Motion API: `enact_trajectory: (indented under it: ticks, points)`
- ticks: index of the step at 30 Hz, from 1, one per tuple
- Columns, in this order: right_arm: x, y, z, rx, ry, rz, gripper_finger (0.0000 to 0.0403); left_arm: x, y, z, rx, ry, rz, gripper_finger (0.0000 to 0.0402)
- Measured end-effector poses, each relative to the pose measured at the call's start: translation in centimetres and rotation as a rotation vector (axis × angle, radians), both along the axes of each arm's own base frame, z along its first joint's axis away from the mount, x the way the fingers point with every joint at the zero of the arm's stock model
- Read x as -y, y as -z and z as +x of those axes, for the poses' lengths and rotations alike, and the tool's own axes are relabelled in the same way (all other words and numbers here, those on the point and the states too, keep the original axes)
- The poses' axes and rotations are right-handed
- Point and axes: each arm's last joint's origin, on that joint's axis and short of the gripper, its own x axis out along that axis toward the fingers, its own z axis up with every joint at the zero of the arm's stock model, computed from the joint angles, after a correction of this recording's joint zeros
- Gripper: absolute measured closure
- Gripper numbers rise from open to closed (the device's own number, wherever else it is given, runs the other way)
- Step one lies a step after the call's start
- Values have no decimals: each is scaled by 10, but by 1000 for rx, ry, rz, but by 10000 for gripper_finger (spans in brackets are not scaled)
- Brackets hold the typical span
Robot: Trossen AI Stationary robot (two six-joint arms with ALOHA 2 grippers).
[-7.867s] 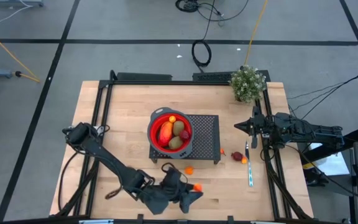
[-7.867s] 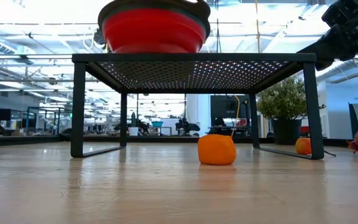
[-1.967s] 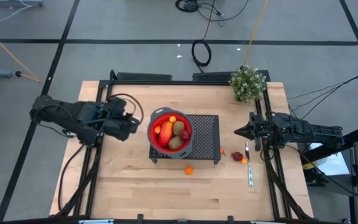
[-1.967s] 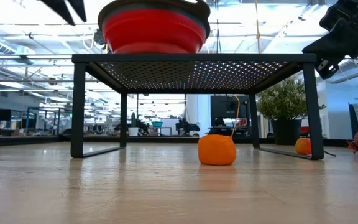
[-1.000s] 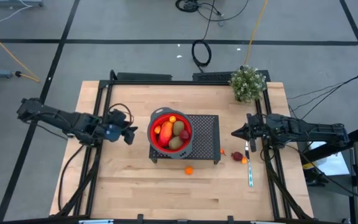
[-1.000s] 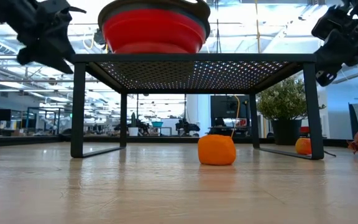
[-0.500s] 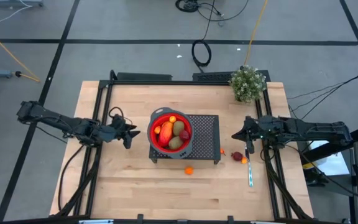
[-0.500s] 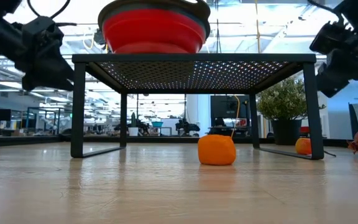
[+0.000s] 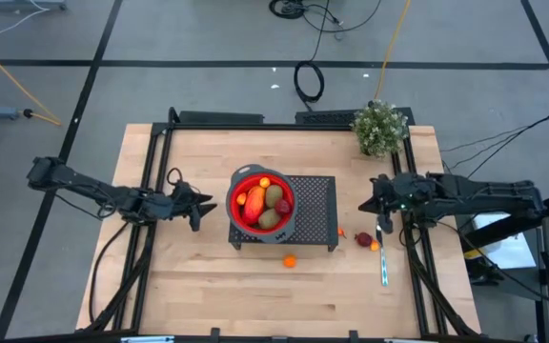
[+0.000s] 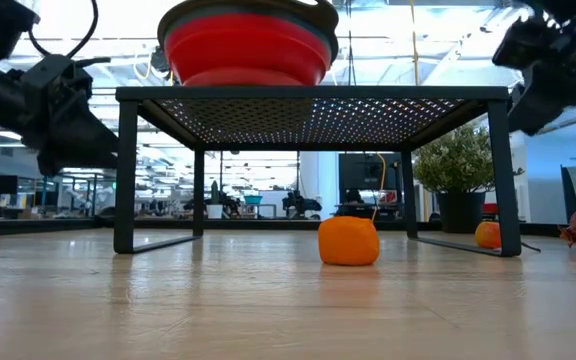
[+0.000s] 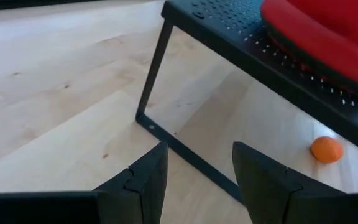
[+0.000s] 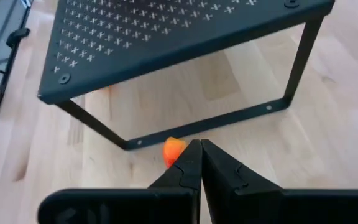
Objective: Pick & Place Fruit
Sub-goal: Put the pomegranate into the red colander on the shelf
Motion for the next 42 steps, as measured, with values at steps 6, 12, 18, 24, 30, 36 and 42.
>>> enact_trajectory:
  ticks: [6, 12, 18, 24, 30, 36, 42]
  points:
    - [-1, -27, 1, -141, -45, -33, 403, -4, 8, -1, 8, -13, 20, 222]
    - [-9, -49, 11, -301, -143, -55, 403, -9, 10, 0, 7, -18, 47, 222]
    - [-17, -46, 25, -468, -196, -57, 403, -14, 10, 0, -8, -42, 88, 222]
    - [-17, -36, 29, -606, -191, -62, 390, -15, 10, 0, -7, -57, 84, 222]
    - [-17, -34, 27, -651, -193, -59, 344, -15, 10, 0, -7, -58, 84, 222]
    - [-18, -34, 27, -649, -217, -21, 273, -15, 10, 0, -19, -46, 118, 222]
    - [-21, -35, 28, -641, -280, 79, 197, -15, 10, 0, -27, -38, 139, 222]
